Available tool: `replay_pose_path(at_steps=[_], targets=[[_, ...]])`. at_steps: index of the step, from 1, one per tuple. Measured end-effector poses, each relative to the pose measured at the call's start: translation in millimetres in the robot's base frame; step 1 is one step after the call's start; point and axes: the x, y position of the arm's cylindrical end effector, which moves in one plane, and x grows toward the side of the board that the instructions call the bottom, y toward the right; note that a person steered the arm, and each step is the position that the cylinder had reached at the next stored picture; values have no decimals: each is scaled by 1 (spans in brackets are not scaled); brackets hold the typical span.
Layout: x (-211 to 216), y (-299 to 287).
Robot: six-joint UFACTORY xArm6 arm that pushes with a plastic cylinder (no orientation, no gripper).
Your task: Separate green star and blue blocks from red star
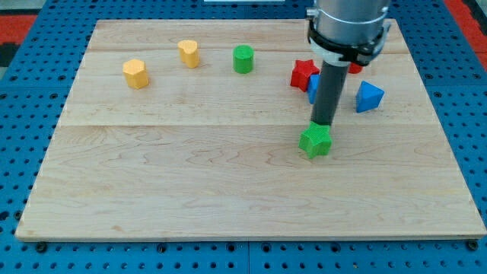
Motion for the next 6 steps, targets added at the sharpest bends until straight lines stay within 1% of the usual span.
replay_pose_path(at_steps=[2, 3, 4, 5, 6], targets=[[-11, 90], [-56, 104], [-86, 114], [-61, 24], [-40, -23]])
